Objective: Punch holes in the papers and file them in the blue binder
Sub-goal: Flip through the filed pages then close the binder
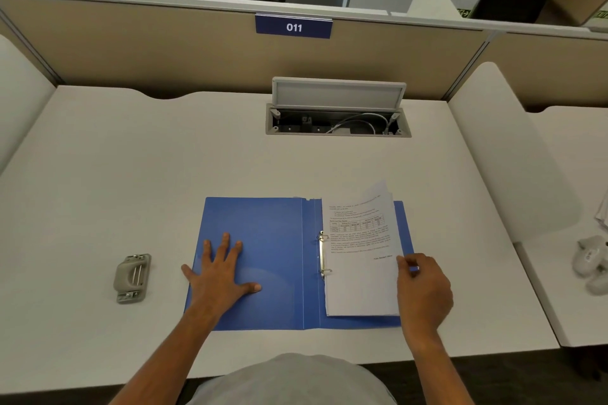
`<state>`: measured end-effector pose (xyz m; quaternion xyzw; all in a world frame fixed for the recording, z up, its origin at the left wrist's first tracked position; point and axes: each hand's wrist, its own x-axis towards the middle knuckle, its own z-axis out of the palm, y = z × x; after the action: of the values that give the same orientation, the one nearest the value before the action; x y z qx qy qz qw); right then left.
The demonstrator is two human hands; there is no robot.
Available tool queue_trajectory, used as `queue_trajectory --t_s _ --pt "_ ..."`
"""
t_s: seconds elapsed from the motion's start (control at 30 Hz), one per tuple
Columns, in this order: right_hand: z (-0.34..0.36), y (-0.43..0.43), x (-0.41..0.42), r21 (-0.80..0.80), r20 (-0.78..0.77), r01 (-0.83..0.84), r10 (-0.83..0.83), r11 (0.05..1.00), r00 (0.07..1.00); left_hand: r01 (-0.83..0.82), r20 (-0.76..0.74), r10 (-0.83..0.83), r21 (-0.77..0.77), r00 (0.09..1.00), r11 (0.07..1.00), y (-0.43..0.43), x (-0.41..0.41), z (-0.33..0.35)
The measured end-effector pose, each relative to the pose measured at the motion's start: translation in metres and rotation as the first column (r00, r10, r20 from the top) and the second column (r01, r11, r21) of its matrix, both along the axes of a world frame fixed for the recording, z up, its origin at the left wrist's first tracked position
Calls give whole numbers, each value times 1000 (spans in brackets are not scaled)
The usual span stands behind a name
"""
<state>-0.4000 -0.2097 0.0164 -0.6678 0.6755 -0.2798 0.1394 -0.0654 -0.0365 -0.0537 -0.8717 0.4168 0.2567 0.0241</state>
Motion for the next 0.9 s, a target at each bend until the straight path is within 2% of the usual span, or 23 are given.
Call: queue_trajectory --t_s 0.1,0.23,0.33,0.43,0.47,0.53,0.57,0.63,0.7,0.77,0.9 --pt "24 6 16 -74 -60 -85 80 994 995 1 -1 -1 1 1000 1000 0 -1 1" --pt "51 29 61 -21 101 -315 316 949 943 -1 -9 1 -11 1000 1000 1 0 1" --pt "53 58 108 59 148 -540 528 839 836 -1 -8 0 -17 1000 1000 1 0 1" --pt "45 77 138 189 214 -672 638 716 740 -10 -6 9 -23 1000 1000 1 0 1" --pt "42 77 141 231 298 -683 618 693 727 -7 -2 7 -22 1000 1000 1 -1 1" --pt "40 68 134 282 504 -650 467 705 726 -9 9 10 -32 1000 999 1 -1 0" --pt "39 60 126 304 588 -602 352 738 729 -13 11 13 -32 1000 999 1 -1 -1" --pt "29 38 98 346 630 -439 141 829 763 -7 10 7 -21 1000 1000 1 0 -3" --pt "14 15 63 343 540 -235 14 910 842 -4 5 4 -16 1000 1000 1 1 -6" --pt "-7 -6 26 348 407 -65 -88 935 909 -6 -1 6 -14 1000 1000 1 0 -7" --pt "-43 -27 -25 556 191 46 -182 830 964 26 11 -26 0 1000 1000 -2 8 -3"
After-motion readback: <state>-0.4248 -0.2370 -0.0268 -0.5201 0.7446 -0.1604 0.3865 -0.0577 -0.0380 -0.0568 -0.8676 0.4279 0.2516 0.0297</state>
